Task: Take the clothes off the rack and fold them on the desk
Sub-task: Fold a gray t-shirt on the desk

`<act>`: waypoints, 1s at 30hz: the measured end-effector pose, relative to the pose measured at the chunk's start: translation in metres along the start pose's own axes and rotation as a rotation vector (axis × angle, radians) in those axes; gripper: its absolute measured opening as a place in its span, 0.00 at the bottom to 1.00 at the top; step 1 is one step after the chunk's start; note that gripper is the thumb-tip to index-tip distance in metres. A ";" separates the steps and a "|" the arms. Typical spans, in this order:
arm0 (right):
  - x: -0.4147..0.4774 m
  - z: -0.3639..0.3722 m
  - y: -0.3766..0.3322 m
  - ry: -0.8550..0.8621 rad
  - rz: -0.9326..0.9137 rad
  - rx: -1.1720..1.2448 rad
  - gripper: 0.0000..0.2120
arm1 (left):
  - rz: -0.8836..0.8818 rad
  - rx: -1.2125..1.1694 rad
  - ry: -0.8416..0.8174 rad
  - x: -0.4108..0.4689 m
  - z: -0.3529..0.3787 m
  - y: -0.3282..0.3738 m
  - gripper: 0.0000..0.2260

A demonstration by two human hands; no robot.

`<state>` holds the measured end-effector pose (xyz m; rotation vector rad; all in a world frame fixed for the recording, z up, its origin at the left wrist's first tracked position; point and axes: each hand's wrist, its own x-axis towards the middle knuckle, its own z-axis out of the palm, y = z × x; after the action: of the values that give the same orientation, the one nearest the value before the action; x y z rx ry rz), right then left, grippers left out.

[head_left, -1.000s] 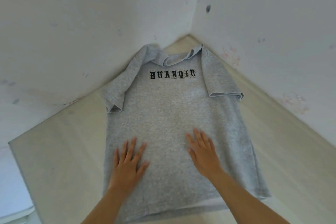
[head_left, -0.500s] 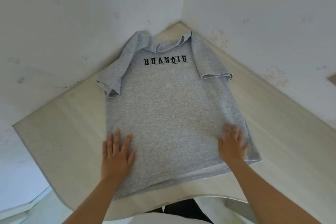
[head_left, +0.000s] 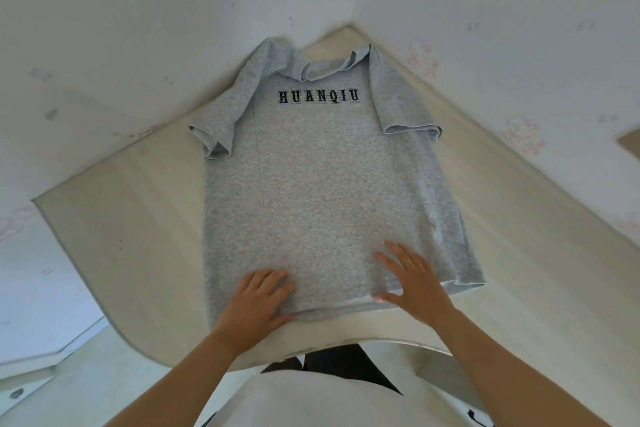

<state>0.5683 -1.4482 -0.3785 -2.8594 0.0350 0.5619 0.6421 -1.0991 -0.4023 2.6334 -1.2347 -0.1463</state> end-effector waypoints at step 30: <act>0.006 0.006 -0.041 0.209 -0.333 -0.033 0.12 | -0.268 0.087 -0.079 0.053 -0.014 0.087 0.20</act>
<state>0.5742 -1.4066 -0.3770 -2.8537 -0.4107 0.1989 0.6139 -1.1916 -0.3668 2.8852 -0.9229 -0.2486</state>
